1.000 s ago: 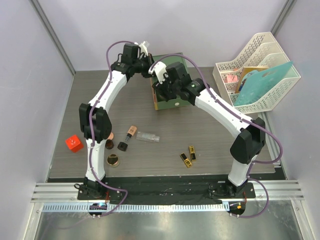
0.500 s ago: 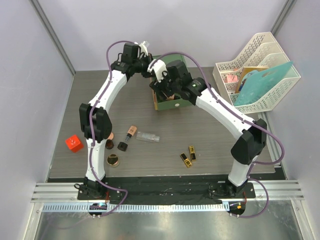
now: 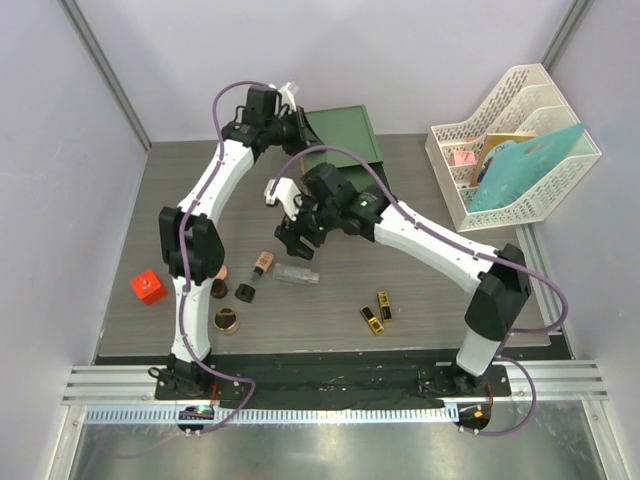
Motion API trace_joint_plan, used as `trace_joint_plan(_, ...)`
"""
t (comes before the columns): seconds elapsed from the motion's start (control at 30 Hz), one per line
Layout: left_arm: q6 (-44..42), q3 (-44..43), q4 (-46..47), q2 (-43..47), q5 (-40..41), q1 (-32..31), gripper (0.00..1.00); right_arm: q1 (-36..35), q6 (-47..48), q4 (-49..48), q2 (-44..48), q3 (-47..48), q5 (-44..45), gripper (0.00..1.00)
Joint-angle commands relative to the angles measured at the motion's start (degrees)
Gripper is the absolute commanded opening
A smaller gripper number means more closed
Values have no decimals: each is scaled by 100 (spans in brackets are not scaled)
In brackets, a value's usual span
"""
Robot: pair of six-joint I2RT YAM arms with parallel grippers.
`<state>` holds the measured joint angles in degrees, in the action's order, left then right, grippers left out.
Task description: Organize the makeup
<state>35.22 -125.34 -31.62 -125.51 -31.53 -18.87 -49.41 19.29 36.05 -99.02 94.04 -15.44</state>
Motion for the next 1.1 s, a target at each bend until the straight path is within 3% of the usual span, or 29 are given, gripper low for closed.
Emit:
trace_joint_plan(0.0,-297,27,-600,-263,226,94,11,10,-13,-45,-231,-350,-345,76)
trace_joint_plan(0.33,-367,36,-688,-281,217,112,12,-16,49,-265,-1426,-44,-662,78)
trace_joint_plan(0.6,-367,18,-697,-290,138,165,12,-130,-259,-748,-2147,36,-451,73)
trace_joint_plan(0.63,-367,10,-679,-298,138,165,12,-131,-276,-784,-2208,53,-451,69)
trace_joint_plan(0.7,-367,10,-679,-298,129,182,12,-131,-277,-741,-2331,211,-547,48)
trace_joint_plan(0.87,-323,1,-627,-307,15,235,13,-148,-338,-573,-2350,335,-486,42)
trace_joint_plan(0.9,-323,1,-618,-298,6,235,13,-148,-425,-573,-2297,343,-356,36)
trace_joint_plan(0.93,-323,9,-609,-298,6,235,13,-157,-496,-582,-2262,352,-285,26)
trace_joint_plan(0.97,-314,18,-600,-307,6,235,13,-148,-470,-469,-2210,430,-267,1)
trace_joint_plan(1.07,-288,27,-583,-333,-29,235,13,-166,-435,-389,-1991,387,-231,1)
